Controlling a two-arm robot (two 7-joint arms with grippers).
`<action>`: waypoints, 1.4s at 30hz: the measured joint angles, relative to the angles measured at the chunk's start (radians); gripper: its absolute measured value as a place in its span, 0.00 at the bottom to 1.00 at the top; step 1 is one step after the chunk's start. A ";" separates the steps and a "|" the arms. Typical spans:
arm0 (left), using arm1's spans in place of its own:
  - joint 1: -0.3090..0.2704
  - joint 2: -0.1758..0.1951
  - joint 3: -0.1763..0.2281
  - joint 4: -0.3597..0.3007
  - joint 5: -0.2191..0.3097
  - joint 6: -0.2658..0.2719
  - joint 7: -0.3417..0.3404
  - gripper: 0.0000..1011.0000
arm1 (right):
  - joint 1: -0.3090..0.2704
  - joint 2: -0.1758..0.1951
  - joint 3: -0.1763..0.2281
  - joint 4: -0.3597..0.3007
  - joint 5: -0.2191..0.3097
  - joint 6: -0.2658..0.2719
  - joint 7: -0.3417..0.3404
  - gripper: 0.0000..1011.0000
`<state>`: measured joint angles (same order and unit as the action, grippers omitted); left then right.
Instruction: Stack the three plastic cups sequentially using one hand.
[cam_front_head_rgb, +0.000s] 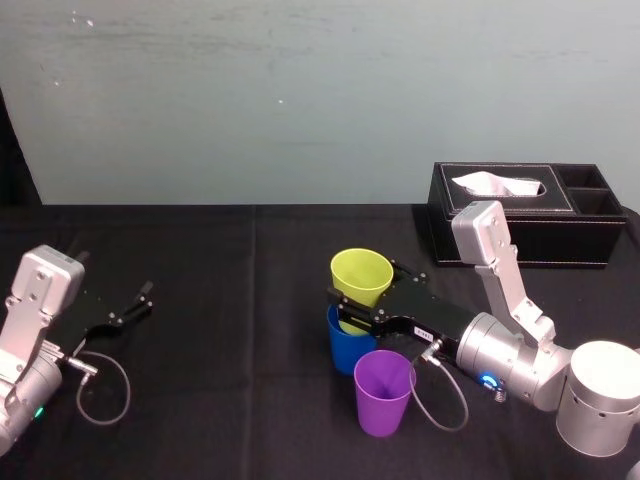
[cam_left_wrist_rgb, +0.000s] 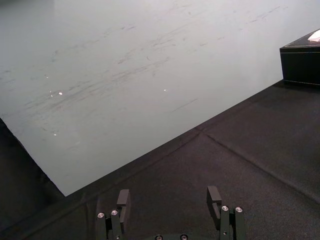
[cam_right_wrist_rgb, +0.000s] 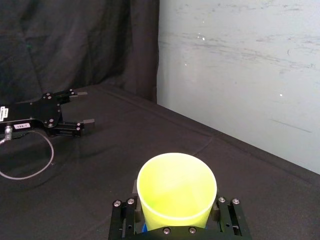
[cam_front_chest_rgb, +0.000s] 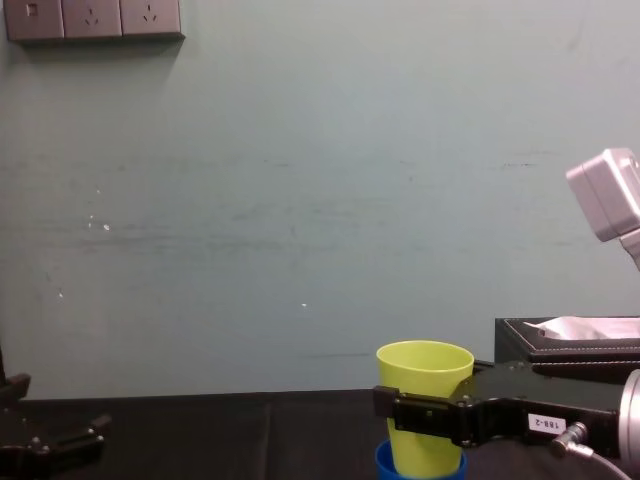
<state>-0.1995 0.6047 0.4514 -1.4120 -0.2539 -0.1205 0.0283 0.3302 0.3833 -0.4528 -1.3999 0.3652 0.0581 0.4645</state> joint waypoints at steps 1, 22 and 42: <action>0.000 0.000 0.000 0.000 0.000 0.000 0.000 0.99 | 0.000 0.000 0.000 0.000 0.000 0.000 0.000 0.73; 0.000 0.000 0.000 0.000 0.000 0.000 0.000 0.99 | -0.007 0.005 0.007 -0.013 0.006 0.002 0.001 0.99; 0.000 0.000 0.000 0.000 0.000 0.000 0.000 0.99 | -0.196 0.144 0.095 -0.266 0.083 0.062 -0.014 0.99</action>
<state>-0.1995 0.6047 0.4514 -1.4120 -0.2539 -0.1206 0.0283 0.1340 0.5274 -0.3580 -1.6657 0.4479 0.1201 0.4508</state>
